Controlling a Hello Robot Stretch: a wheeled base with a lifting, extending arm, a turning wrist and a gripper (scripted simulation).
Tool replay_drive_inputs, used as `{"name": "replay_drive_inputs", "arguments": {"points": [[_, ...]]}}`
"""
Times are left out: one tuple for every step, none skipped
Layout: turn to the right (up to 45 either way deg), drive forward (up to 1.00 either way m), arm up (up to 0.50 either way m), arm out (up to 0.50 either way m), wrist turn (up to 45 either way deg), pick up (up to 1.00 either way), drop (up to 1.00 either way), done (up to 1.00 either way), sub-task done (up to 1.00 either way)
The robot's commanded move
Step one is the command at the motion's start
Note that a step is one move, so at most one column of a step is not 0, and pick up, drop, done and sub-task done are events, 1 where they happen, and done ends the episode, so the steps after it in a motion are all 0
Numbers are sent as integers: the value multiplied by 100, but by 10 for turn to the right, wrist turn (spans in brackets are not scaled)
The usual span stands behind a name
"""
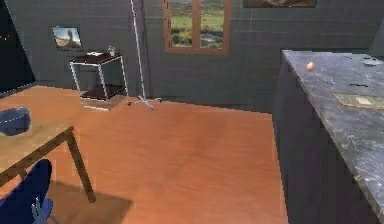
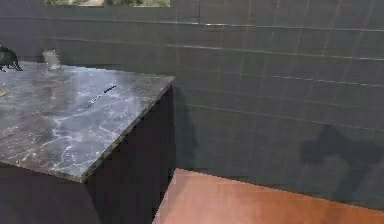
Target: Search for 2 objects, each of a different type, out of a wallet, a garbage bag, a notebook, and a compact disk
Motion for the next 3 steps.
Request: {"name": "replay_drive_inputs", "arguments": {"points": [[360,0,0,0,0,0,0,0,0],[0,0,0,0,0,0,0,0,100],[-450,0,0,0,0,0,0,0,0]]}}
